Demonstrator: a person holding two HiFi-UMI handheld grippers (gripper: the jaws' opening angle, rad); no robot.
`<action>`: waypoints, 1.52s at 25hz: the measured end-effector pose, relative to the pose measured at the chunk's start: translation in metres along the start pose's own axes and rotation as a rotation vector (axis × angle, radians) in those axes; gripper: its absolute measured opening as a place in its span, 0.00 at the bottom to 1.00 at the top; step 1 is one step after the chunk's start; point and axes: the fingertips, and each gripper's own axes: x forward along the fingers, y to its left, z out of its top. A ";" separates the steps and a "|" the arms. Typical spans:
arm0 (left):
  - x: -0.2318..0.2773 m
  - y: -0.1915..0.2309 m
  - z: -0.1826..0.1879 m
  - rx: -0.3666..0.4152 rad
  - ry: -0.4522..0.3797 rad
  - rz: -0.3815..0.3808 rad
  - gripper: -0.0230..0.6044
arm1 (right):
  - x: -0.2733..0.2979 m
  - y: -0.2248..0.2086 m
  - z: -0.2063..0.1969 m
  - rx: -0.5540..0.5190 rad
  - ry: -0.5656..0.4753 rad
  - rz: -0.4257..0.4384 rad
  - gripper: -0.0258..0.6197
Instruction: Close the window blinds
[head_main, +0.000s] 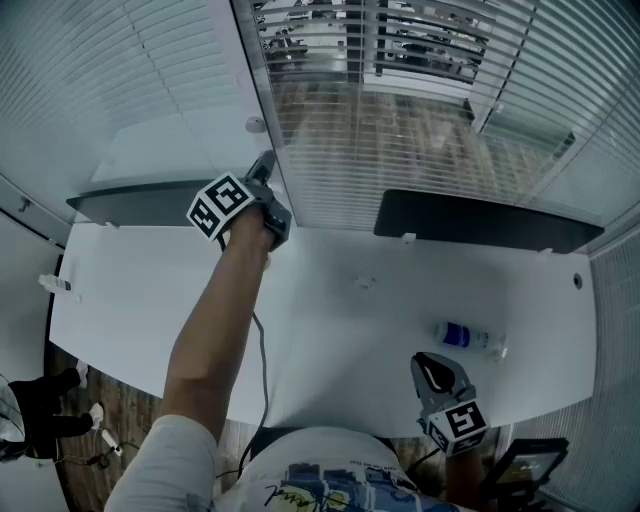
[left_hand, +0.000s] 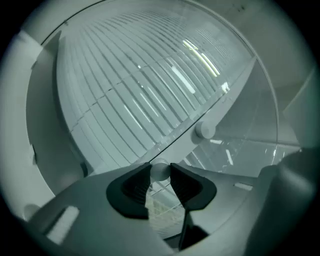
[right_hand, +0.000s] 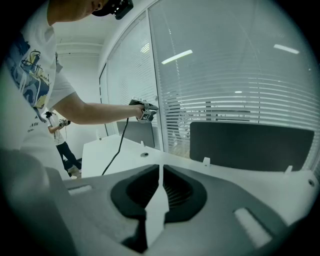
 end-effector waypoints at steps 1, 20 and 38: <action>0.000 -0.001 0.000 0.067 0.007 0.013 0.24 | 0.000 0.000 -0.001 0.000 -0.001 0.000 0.06; -0.002 -0.011 -0.025 1.963 0.284 0.226 0.33 | -0.002 -0.002 -0.003 0.004 -0.012 0.003 0.06; 0.005 -0.015 -0.011 1.780 0.191 0.262 0.23 | 0.000 -0.001 0.002 0.018 -0.006 0.000 0.06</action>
